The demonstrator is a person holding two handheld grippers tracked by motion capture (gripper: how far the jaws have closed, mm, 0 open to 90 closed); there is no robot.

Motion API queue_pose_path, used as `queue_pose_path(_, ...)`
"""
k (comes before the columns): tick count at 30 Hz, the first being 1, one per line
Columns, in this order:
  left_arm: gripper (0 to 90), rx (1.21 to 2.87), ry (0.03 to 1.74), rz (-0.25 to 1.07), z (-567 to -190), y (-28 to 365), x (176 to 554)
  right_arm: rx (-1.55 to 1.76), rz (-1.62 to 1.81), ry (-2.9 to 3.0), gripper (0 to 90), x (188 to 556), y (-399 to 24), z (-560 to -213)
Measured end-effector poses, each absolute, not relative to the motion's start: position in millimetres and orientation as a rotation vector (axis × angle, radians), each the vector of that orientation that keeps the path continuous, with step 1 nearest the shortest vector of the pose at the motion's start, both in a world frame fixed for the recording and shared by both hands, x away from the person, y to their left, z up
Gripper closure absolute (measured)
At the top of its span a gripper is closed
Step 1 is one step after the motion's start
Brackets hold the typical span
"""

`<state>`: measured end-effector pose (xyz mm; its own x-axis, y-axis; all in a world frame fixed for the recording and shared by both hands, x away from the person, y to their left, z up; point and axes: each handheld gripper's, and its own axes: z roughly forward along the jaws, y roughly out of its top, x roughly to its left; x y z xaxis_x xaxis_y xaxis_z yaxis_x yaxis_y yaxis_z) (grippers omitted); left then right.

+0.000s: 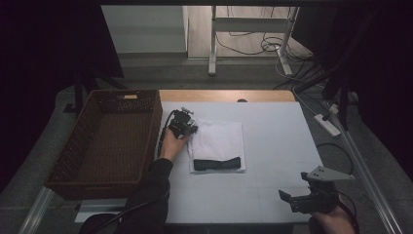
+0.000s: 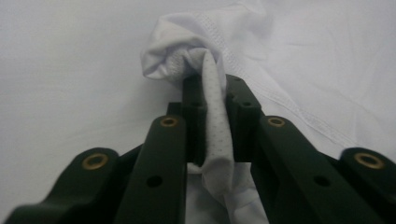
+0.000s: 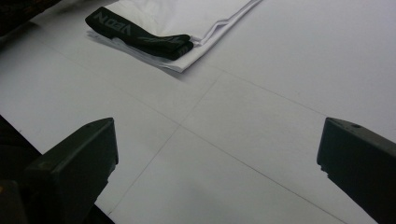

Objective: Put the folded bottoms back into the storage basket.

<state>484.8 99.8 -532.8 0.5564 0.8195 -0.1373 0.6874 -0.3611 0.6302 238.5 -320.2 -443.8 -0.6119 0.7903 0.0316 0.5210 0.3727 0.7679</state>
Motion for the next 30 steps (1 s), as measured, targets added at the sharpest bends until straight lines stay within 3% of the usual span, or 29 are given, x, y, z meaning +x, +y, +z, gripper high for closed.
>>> queue_pose_path(8,80.0,2.061,1.169,0.244,-541,109,482,1.128,1.120,2.307,0.0,239,-317,-443)
queue_pose_path(30,79.1,2.044,1.172,0.283,-543,108,477,0.983,1.209,2.352,0.0,247,-300,-441)
